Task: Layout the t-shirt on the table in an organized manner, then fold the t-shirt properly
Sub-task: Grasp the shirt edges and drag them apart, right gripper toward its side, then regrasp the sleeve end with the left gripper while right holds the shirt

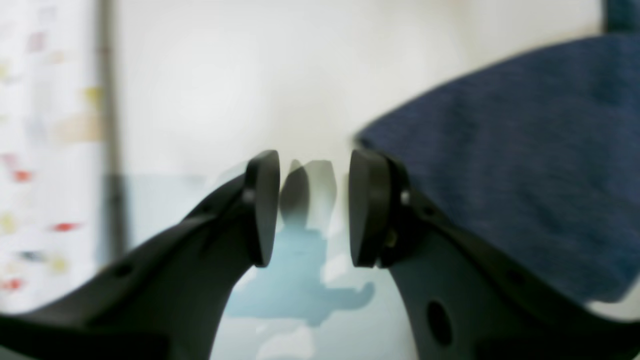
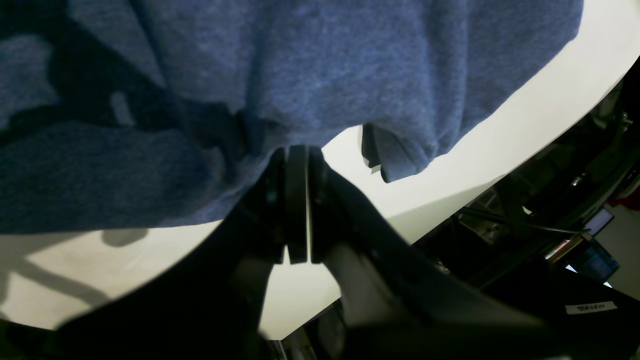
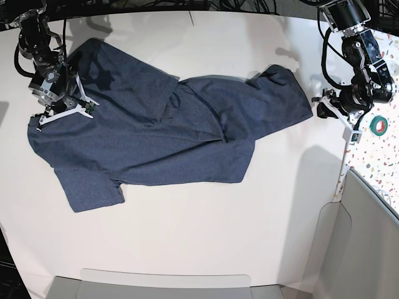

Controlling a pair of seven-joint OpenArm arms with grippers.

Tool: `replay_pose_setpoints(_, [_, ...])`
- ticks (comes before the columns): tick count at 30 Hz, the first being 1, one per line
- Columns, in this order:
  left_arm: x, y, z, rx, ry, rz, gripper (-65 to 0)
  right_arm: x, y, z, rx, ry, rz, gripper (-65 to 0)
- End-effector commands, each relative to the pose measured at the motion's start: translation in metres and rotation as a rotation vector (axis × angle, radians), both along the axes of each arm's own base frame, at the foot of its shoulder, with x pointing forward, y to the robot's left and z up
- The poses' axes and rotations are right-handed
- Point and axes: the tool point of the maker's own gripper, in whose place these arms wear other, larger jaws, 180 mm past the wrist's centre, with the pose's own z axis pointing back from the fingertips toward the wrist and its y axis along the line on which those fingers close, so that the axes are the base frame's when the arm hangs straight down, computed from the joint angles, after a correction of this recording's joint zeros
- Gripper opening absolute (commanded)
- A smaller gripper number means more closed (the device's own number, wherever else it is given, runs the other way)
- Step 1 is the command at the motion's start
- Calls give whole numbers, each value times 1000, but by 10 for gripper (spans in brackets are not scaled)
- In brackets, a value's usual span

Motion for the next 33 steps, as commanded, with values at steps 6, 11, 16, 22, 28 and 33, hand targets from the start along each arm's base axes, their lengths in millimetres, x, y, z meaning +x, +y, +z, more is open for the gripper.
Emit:
replay_pose_setpoints(6, [7, -11, 7, -46, -42, -7, -419, 7, -6, 11, -28, -31, 3, -650])
replay_pose_setpoints(11, [5, -14, -3, -70, -20, 3, -419, 7, -6, 11, -28, -31, 3, -650])
replay_pose_setpoints(16, [14, -11, -20, -132, -10, 50, -420, 7, -6, 11, -27, -30, 4, -650])
replay_pose_setpoints(22, [16, -10, -33, -178, 23, 83, -562, 7, -6, 11, -27, -30, 4, -650])
replay_pose_setpoints(28, [25, -11, -14, -169, -37, 62, -644, 9, -6, 12, -30, -34, 2, -650])
replay_pose_setpoints(33, [44, -13, 37, -159, -191, 6, -646, 9, -7, 12, -32, -36, 2, -650])
